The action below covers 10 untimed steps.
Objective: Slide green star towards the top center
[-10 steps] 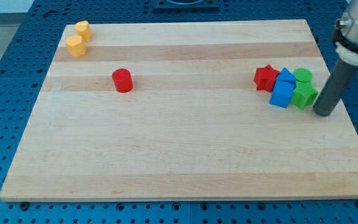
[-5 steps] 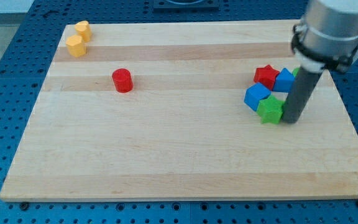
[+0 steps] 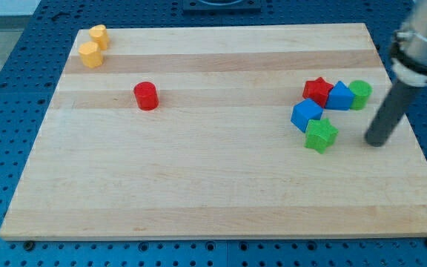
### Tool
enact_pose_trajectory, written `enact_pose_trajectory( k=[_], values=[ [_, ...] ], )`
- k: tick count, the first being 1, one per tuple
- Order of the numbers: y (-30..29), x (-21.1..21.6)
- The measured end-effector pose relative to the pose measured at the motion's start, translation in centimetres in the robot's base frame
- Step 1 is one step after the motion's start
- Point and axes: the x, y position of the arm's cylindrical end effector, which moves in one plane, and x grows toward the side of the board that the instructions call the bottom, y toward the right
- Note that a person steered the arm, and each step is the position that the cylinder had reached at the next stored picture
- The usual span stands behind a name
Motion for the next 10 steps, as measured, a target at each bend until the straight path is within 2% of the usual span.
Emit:
enact_pose_trajectory(
  k=[2, 4, 6, 7, 10],
  values=[
    [-16.8, 0.8],
    [-24.6, 1.6],
    [-26.4, 1.2],
    [-26.4, -1.1],
    [-26.3, -14.6]
  ],
)
